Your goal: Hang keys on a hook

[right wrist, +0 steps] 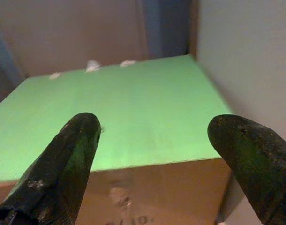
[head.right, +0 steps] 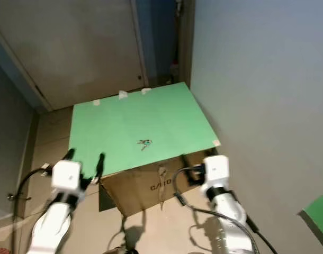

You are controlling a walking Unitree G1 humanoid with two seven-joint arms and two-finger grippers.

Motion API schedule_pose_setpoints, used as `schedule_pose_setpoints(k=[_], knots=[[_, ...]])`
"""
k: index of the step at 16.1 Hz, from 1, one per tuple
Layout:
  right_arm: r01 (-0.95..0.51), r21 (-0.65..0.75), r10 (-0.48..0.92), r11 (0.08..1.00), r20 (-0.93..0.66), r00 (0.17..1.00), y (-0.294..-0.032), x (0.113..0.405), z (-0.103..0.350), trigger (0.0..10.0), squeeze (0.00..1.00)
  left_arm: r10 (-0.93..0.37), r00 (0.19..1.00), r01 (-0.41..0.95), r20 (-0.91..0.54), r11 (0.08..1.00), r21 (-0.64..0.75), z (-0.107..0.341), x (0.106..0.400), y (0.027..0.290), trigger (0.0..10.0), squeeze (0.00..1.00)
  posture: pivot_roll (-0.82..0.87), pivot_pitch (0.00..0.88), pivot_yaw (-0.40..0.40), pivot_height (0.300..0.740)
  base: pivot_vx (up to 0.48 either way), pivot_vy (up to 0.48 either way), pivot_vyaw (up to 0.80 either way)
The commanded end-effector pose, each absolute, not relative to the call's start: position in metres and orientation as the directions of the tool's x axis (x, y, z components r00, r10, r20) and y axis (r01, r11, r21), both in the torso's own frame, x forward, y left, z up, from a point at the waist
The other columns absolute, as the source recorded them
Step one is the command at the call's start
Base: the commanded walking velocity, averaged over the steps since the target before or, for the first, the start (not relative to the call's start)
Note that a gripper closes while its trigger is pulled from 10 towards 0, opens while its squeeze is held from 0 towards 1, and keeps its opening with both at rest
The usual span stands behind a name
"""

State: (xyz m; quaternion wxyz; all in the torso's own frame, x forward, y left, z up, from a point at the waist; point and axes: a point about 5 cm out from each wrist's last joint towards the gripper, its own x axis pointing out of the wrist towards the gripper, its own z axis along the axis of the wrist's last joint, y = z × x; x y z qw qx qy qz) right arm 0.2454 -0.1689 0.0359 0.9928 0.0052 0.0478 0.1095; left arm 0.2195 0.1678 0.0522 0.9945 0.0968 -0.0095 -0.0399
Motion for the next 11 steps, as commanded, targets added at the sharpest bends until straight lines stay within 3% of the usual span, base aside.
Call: schedule_pose_setpoints(k=[1, 4, 7, 11], knots=[[-0.218, 0.038, 0.220, 0.975, -0.061, 0.974, -0.163, 0.246, 0.040, 10.0, 0.00, -0.089, 0.996, 0.080, 0.030, 0.969, 0.235, 0.055, 0.217, 0.173, 10.0, 0.00, -0.19, 0.044, 0.107, 0.740, 0.000, 0.000, 0.00], [-0.211, 0.040, 0.214, 0.977, -0.078, 0.974, -0.165, 0.247, 0.037, 10.0, 0.00, -0.113, 0.993, 0.115, -0.019, 0.963, 0.243, 0.052, 0.216, 0.160, 10.0, 0.00, -0.18, 0.041, 0.100, 0.740, 0.000, 0.000, 0.00], [-0.230, 0.041, 0.233, 0.972, -0.079, 0.969, -0.161, 0.248, 0.036, 10.0, 0.00, -0.102, 0.994, 0.095, 0.024, 0.973, 0.209, 0.064, 0.224, 0.156, 10.0, 0.00, -0.18, 0.040, 0.099, 0.740, 0.000, 0.000, 0.00], [-0.257, 0.040, 0.259, 0.966, -0.084, 0.962, -0.156, 0.246, 0.035, 10.0, 0.00, -0.105, 0.994, 0.094, 0.039, 0.972, 0.217, 0.072, 0.233, 0.153, 10.0, 0.00, -0.18, 0.050, 0.100, 0.740, 0.455, 0.000, 0.00]])
